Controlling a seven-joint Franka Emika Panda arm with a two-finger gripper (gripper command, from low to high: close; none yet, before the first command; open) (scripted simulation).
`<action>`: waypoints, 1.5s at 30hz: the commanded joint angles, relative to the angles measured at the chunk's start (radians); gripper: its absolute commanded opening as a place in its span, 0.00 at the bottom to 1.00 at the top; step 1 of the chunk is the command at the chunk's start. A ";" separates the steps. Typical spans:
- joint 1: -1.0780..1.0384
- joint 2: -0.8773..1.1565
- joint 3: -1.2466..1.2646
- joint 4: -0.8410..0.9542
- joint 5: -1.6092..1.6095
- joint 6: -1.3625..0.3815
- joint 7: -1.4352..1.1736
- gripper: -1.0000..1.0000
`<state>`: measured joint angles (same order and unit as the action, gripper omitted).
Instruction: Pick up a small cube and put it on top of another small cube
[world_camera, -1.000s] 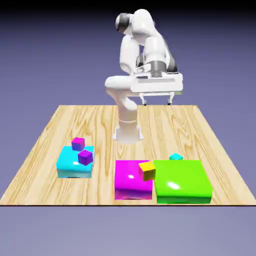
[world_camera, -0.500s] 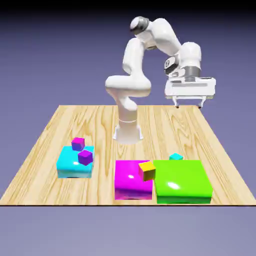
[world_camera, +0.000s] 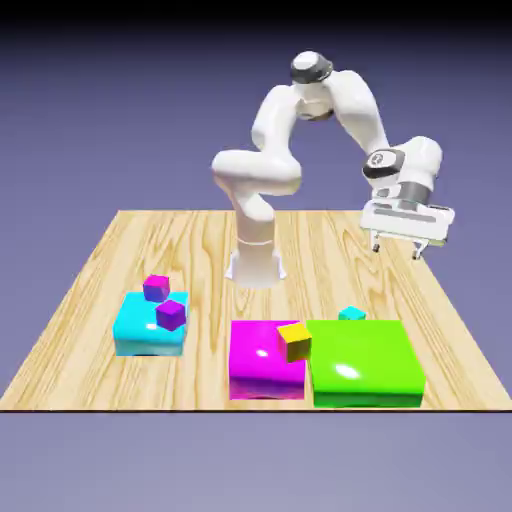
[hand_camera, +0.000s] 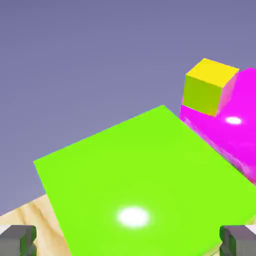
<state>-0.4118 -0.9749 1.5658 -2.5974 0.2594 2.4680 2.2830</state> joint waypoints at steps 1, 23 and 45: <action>-0.010 -0.009 0.036 0.005 0.006 -0.013 0.036 0.50; -0.195 -0.147 0.520 0.055 0.108 -0.078 0.436 0.00; -0.785 0.136 -0.276 -0.334 -0.639 0.068 0.483 0.00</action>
<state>-1.1967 -0.8387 1.2897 -2.9316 -0.3800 2.5366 2.7670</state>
